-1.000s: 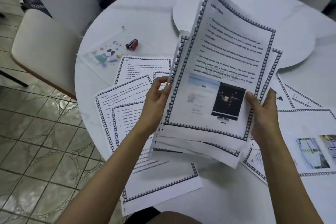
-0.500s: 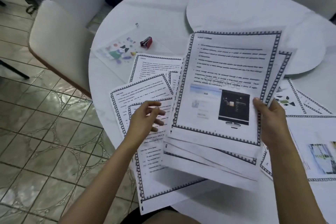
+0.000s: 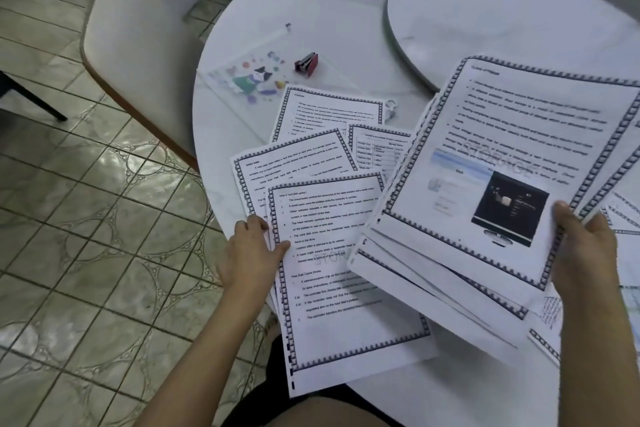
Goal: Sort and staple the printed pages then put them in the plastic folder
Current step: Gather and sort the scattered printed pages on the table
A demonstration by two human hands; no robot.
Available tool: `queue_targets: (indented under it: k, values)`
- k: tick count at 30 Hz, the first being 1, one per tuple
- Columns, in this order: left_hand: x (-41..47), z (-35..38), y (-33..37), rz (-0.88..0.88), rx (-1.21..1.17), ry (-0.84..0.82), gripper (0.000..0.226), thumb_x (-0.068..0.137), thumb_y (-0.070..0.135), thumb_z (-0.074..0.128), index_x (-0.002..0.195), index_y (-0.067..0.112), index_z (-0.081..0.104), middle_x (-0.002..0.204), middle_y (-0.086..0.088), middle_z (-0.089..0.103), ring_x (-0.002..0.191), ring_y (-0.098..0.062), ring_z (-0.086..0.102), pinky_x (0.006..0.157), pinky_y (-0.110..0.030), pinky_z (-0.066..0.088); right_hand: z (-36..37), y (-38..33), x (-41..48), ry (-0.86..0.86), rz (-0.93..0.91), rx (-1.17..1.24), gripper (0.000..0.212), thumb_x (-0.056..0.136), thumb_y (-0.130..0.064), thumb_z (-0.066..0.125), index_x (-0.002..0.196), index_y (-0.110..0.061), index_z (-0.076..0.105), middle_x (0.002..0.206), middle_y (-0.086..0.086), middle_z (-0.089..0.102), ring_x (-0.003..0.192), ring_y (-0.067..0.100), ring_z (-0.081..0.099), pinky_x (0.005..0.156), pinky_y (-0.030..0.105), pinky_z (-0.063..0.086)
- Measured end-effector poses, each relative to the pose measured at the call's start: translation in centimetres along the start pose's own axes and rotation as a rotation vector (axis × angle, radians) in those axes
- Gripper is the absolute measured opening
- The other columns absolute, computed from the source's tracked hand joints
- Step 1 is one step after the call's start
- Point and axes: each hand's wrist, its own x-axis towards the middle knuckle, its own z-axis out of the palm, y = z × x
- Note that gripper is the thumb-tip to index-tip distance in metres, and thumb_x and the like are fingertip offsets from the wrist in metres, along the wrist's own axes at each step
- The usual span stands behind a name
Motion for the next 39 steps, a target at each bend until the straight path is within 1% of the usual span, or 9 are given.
queue_targets:
  k: [5,9,12,17,22,28,31,35,39]
  values:
    - [0.5,0.2,0.4,0.025,-0.078,0.045,0.028,0.086,0.034,0.060,0.108,0.017,0.054,0.108,-0.003,0.056,0.100,-0.022,0.057,0.073,-0.032,0.041,0.2,0.2,-0.2,-0.010,0.013,0.021,0.058,0.042,-0.054,0.068,0.091,-0.024,0.062,0.076,-0.021,0.071,0.075,-0.003,0.067,0.069,0.014,0.055]
    - [0.6,0.2,0.6,0.018,-0.213,0.087,0.008,0.088,0.026,0.057,0.093,0.020,0.058,0.085,0.007,0.063,0.082,-0.019,0.062,0.062,-0.027,0.039,0.4,0.6,-0.2,0.004,0.015,0.022,0.010,0.084,-0.028,0.062,0.093,-0.023,0.060,0.074,-0.021,0.071,0.075,-0.004,0.067,0.068,0.015,0.055]
    - [0.9,0.0,0.9,0.136,-0.310,0.095,0.009,0.094,0.028,0.050,0.095,0.019,0.051,0.079,0.006,0.060,0.070,-0.021,0.060,0.057,-0.029,0.041,0.7,1.0,0.1,-0.040,0.040,0.015,0.006,0.089,-0.023,0.057,0.094,-0.023,0.060,0.077,-0.020,0.072,0.086,-0.001,0.066,0.078,0.021,0.056]
    - [1.7,-0.6,2.6,0.274,-0.574,0.109,0.004,0.099,0.025,0.036,0.098,0.022,0.037,0.065,-0.008,0.054,0.043,-0.013,0.038,0.047,-0.029,0.029,2.7,1.0,-0.8,-0.256,0.075,-0.004,0.062,0.048,-0.056,0.072,0.100,-0.024,0.062,0.087,-0.014,0.074,0.084,0.005,0.070,0.069,0.021,0.057]
    - [2.5,-1.6,5.3,0.242,-0.873,0.034,0.013,0.100,0.014,0.035,0.093,0.024,0.038,0.069,-0.007,0.045,0.055,-0.014,0.040,0.049,-0.033,0.046,5.5,1.5,-2.0,-0.393,0.121,0.000,0.085,0.034,-0.066,0.081,0.103,-0.020,0.063,0.088,-0.004,0.075,0.080,0.013,0.071,0.064,0.025,0.058]
    - [4.1,-1.1,6.1,0.225,-0.856,-0.003,0.011,0.099,0.011,0.034,0.095,0.020,0.039,0.060,-0.006,0.041,0.042,-0.007,0.024,0.042,-0.021,0.026,7.1,1.5,-2.5,-0.460,0.124,0.008,0.088,0.032,-0.068,0.081,0.105,-0.023,0.062,0.092,-0.005,0.075,0.084,0.013,0.071,0.064,0.023,0.056]
    - [4.8,-0.5,6.2,0.152,-0.883,-0.037,0.009,0.099,0.017,0.037,0.101,0.020,0.045,0.065,0.000,0.048,0.049,-0.009,0.034,0.053,-0.025,0.036,6.8,1.7,-2.1,-0.463,0.123,0.005,0.086,0.033,-0.068,0.080,0.105,-0.024,0.062,0.094,-0.006,0.074,0.085,0.013,0.071,0.064,0.022,0.056]
    - [5.5,0.7,6.2,0.006,-0.862,-0.059,0.031,0.099,0.027,0.038,0.126,0.013,0.047,0.108,-0.001,0.055,0.096,-0.018,0.054,0.092,-0.036,0.045,6.3,2.5,-1.6,-0.450,0.128,-0.018,0.077,0.046,-0.061,0.079,0.110,-0.021,0.061,0.090,-0.007,0.075,0.083,0.011,0.071,0.064,0.022,0.057]
    - [5.5,1.8,6.8,-0.022,-0.895,-0.145,0.032,0.098,0.032,0.040,0.120,0.013,0.052,0.109,-0.013,0.063,0.103,-0.037,0.058,0.092,-0.049,0.048,6.2,4.2,-1.1,-0.417,0.162,-0.067,0.039,0.080,-0.037,0.068,0.111,-0.016,0.060,0.087,-0.008,0.074,0.081,0.009,0.071,0.072,0.028,0.059]
